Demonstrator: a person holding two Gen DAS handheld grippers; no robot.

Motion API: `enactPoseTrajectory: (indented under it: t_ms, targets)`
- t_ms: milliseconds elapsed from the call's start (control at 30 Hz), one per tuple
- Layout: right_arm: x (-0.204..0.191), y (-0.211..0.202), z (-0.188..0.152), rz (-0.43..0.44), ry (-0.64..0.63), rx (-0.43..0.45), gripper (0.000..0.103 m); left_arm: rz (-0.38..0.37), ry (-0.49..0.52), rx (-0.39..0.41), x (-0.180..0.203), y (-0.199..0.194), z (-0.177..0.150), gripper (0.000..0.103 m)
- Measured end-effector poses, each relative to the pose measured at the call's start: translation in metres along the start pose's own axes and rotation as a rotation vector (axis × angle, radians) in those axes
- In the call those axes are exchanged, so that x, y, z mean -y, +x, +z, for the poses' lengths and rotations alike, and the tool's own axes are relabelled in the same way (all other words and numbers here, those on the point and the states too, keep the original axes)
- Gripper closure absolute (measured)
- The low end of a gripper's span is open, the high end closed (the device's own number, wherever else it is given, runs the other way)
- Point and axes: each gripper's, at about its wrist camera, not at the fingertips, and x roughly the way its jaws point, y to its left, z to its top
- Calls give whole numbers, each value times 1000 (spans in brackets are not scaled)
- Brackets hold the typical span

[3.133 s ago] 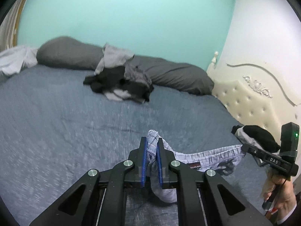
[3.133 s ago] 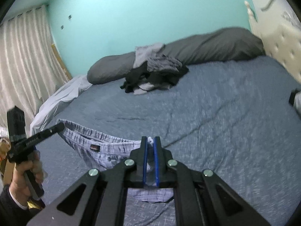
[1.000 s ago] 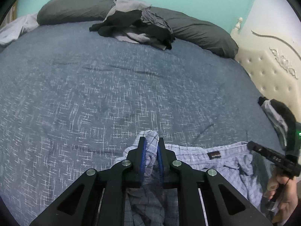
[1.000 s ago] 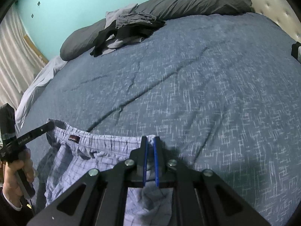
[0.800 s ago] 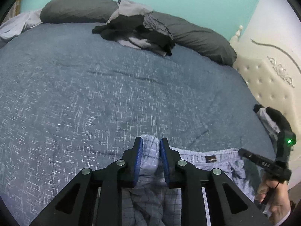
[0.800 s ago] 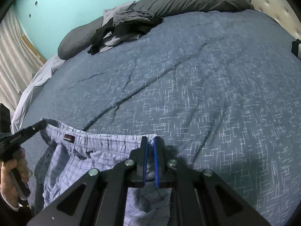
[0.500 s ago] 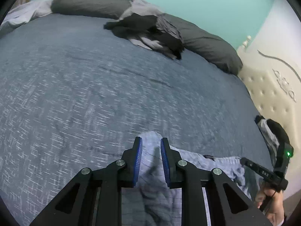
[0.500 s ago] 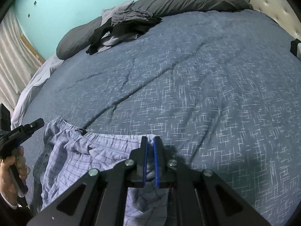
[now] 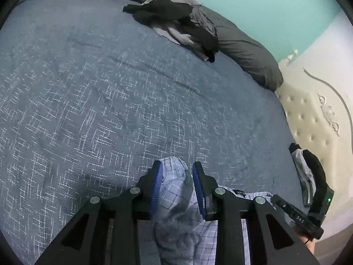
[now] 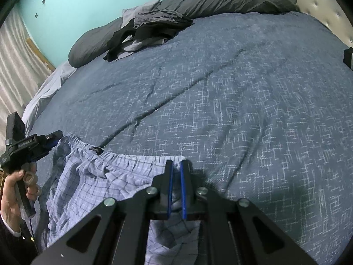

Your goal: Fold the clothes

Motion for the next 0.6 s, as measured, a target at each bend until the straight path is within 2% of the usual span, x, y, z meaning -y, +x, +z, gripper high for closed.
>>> enactPoseTrajectory:
  t_ms: [133, 300, 600]
  targets:
    - [-1, 0, 0, 10, -4, 0, 97, 9, 0, -2, 1, 1, 0, 74]
    - [0, -4, 1, 52, 7, -7, 97, 29, 66, -3, 11, -3, -5, 99]
    - [-5, -17, -7, 51, -20, -13, 97, 58, 128, 36, 16, -38, -19, 102]
